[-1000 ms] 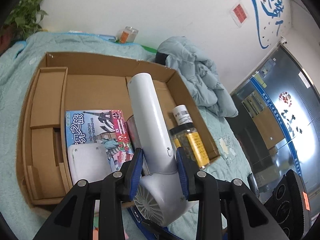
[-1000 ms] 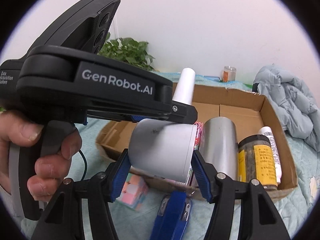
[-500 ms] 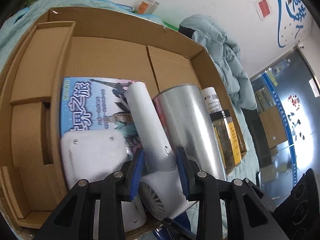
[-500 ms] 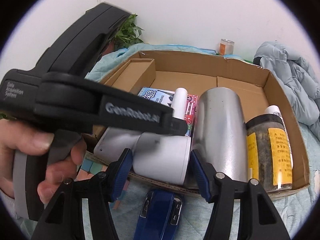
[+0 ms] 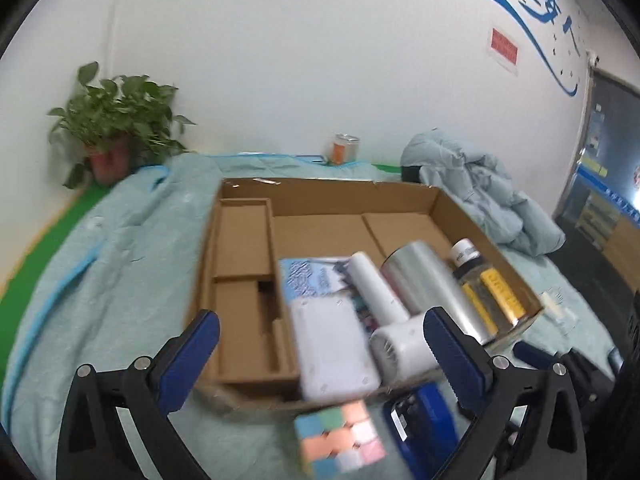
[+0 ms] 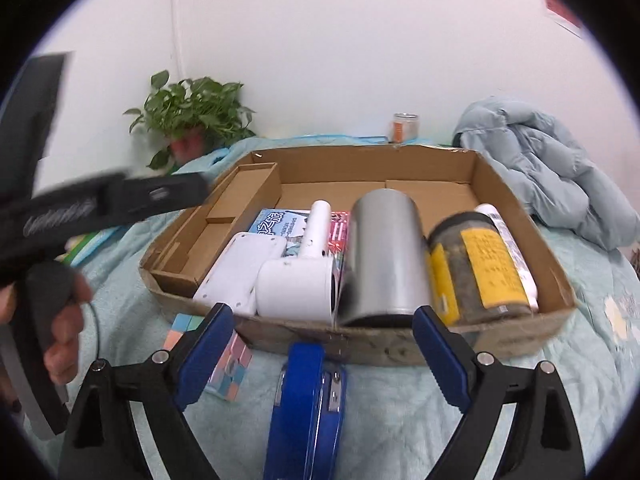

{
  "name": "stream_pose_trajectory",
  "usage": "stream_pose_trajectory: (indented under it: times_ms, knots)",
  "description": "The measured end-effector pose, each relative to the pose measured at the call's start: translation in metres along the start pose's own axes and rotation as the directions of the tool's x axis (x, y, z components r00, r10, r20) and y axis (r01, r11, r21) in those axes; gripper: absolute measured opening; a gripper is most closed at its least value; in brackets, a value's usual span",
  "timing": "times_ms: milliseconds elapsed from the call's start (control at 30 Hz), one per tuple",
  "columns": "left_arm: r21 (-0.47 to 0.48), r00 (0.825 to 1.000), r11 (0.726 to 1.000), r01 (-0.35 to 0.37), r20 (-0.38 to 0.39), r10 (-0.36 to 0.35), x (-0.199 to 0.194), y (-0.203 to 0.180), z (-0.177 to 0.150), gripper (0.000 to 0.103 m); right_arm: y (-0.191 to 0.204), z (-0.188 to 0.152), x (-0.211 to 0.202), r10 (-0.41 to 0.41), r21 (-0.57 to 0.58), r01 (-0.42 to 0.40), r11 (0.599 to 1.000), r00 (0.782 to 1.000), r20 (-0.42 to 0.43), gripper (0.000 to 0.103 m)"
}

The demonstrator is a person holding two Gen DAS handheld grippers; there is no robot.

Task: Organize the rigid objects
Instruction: 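Move both grippers to the blue stapler and close on its sides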

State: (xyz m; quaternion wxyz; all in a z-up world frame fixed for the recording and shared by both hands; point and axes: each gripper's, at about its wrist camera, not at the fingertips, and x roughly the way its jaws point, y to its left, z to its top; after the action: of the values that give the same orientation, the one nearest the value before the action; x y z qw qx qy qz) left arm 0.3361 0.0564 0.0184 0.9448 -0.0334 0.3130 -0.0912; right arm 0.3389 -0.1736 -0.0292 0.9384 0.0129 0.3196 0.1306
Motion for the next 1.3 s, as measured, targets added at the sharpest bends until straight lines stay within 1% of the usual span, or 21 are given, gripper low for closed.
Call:
stream_pose_trajectory:
  times_ms: [133,233,300,433,467,500,567,600,667,733,867,900,933,967,1000,1033,1100,1133,1200,1233,1300]
  knots:
    - [-0.028,0.998,0.998,-0.061,-0.019,0.060,-0.025,0.004,-0.027,0.103,0.009,-0.014,-0.008,0.049,-0.009,-0.049,0.999,0.998,-0.042,0.091]
    - [-0.027,0.991,0.992,-0.126,-0.048,0.124,-0.043,0.007,-0.052,0.103,0.018,-0.032,0.003,0.122,-0.020,-0.126,0.992,0.980,-0.157,0.091]
    - [-0.069,0.987,0.987,-0.146,-0.072,0.141,-0.057,0.016,-0.073,0.103,0.021,-0.045,0.006,0.131,-0.015,-0.138,0.990,0.964,-0.230,0.091]
    - [-0.116,0.983,0.983,-0.139,-0.137,0.123,-0.071,0.030,-0.111,0.103,0.017,-0.066,0.018,0.102,-0.002,-0.108,0.994,0.947,-0.304,0.091]
    - [-0.118,0.981,0.984,-0.136,-0.156,0.117,-0.073,0.031,-0.118,0.103,0.017,-0.069,0.021,0.092,-0.001,-0.098,0.995,0.943,-0.319,0.086]
    - [-0.119,0.980,0.984,-0.130,-0.168,0.109,-0.077,0.032,-0.123,0.103,0.016,-0.070,0.025,0.083,-0.003,-0.089,0.996,0.940,-0.332,0.072]
    - [-0.121,0.981,0.986,-0.114,-0.169,0.093,-0.081,0.030,-0.130,0.103,0.019,-0.074,0.030,0.056,-0.025,-0.070,0.997,0.930,-0.364,0.054]
    - [-0.128,0.982,0.985,-0.114,-0.167,0.092,-0.084,0.028,-0.133,0.103,0.021,-0.077,0.029,0.029,-0.046,-0.049,0.998,0.934,-0.355,0.054]
    - [-0.145,0.981,0.983,-0.117,-0.169,0.092,-0.085,0.026,-0.134,0.103,0.020,-0.079,0.027,0.034,-0.034,-0.048,0.998,0.940,-0.341,0.054]
    - [-0.169,0.980,0.980,-0.108,-0.184,0.076,-0.083,0.024,-0.134,0.103,0.015,-0.082,0.022,0.055,0.003,-0.057,0.998,0.939,-0.340,0.053]
    - [-0.211,0.978,0.977,-0.029,-0.210,-0.017,-0.079,0.015,-0.137,0.103,0.012,-0.095,0.005,0.090,0.035,-0.083,0.996,0.930,-0.357,0.053]
    - [-0.214,0.974,0.977,-0.003,-0.220,-0.046,-0.078,0.011,-0.138,0.103,0.010,-0.100,-0.002,0.114,0.054,-0.102,0.993,0.923,-0.368,0.053]
    - [-0.216,0.969,0.976,0.022,-0.235,-0.074,-0.073,0.007,-0.137,0.103,0.007,-0.103,-0.009,0.139,0.076,-0.119,0.990,0.916,-0.377,0.053]
    - [-0.218,0.958,0.974,0.053,-0.264,-0.112,-0.069,0.003,-0.140,0.103,0.006,-0.106,-0.012,0.156,0.094,-0.130,0.987,0.911,-0.381,0.051]
    - [-0.223,0.940,0.971,0.092,-0.302,-0.158,-0.063,-0.002,-0.143,0.103,0.002,-0.112,-0.020,0.178,0.126,-0.139,0.982,0.903,-0.391,0.044]
    - [-0.232,0.925,0.965,0.123,-0.325,-0.196,-0.058,-0.006,-0.146,0.103,-0.001,-0.116,-0.026,0.205,0.156,-0.154,0.976,0.895,-0.396,0.044]
    - [-0.282,0.888,0.940,0.190,-0.360,-0.287,-0.047,-0.014,-0.153,0.103,-0.006,-0.123,-0.035,0.248,0.202,-0.181,0.963,0.886,-0.392,0.043]
    - [-0.295,0.876,0.934,0.203,-0.371,-0.308,-0.043,-0.018,-0.156,0.103,-0.008,-0.126,-0.038,0.254,0.211,-0.184,0.960,0.887,-0.385,0.043]
    - [-0.319,0.845,0.917,0.238,-0.398,-0.357,-0.033,-0.029,-0.160,0.103,-0.011,-0.130,-0.042,0.266,0.233,-0.187,0.954,0.887,-0.378,0.043]
    - [-0.327,0.834,0.910,0.254,-0.403,-0.377,-0.030,-0.032,-0.161,0.102,-0.013,-0.131,-0.043,0.277,0.252,-0.191,0.949,0.884,-0.376,0.043]
    - [-0.353,0.803,0.885,0.303,-0.407,-0.436,-0.024,-0.042,-0.163,0.102,-0.021,-0.133,-0.045,0.305,0.292,-0.201,0.935,0.876,-0.373,0.043]
